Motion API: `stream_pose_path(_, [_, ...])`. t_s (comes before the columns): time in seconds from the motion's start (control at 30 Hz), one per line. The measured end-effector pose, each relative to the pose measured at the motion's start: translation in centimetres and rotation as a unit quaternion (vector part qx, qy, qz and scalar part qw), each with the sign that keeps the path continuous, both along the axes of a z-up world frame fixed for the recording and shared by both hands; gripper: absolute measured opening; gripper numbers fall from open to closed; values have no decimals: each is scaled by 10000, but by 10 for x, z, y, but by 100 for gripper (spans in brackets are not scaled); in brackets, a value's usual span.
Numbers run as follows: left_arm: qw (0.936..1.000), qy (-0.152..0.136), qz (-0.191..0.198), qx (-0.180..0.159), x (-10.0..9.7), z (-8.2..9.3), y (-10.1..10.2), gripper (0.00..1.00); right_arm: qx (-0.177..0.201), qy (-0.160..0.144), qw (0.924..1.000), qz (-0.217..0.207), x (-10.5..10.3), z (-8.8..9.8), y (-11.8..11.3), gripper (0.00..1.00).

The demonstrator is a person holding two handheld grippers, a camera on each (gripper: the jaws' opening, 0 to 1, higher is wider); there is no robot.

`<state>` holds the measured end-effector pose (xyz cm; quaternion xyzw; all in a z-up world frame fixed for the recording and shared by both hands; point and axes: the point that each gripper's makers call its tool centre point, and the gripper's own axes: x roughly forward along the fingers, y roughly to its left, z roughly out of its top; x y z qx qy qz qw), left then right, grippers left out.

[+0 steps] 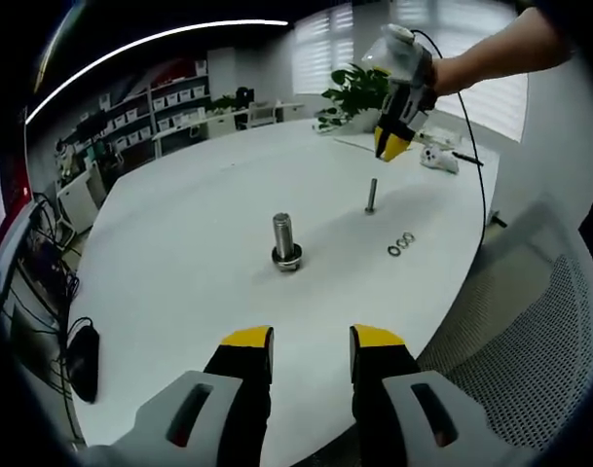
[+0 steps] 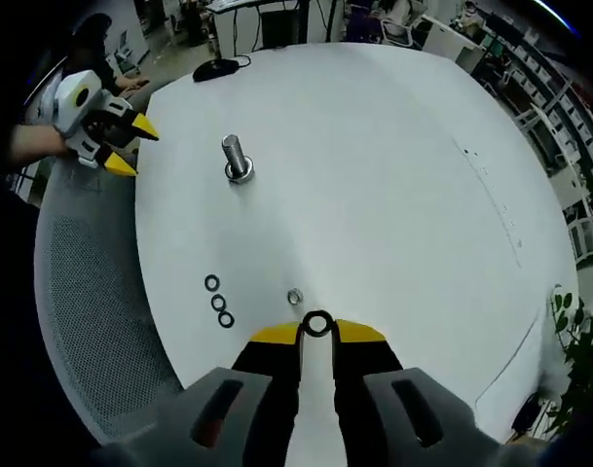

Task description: Place the washer onto the threaded stud by aligning its center hole with the stud, sliding it down to the base, and recovering from edge contact or off-axis alignment until the washer reaches the visible bottom stop.

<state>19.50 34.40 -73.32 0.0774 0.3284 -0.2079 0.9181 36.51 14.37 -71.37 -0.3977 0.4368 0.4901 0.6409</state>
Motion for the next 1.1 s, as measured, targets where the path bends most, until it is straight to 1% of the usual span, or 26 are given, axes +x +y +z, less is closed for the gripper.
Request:
stream_pose_path(0.2, [10000, 29, 1, 7, -1, -1, 0, 29, -115, -15, 9999, 92, -4, -4, 2, 13])
stream_pose_path(0.43, [10000, 19, -36, 7, -1, 0, -2, 29, -172, 26, 9998, 40, -4, -6, 2, 13])
stream_pose_path(0.67, [10000, -9, -46, -29, -1, 1, -3, 29, -157, 49, 9999, -33, -2, -5, 5, 13])
stream_pose_path(0.9, [10000, -3, -68, -31, -1, 1, -4, 29, -186, 98, 9998, -24, -3, -7, 6, 13])
stream_pose_path(1.1, [10000, -26, -42, -20, 0, 2, -2, 30, -219, 82, 9997, 29, -1, -7, 10, 13])
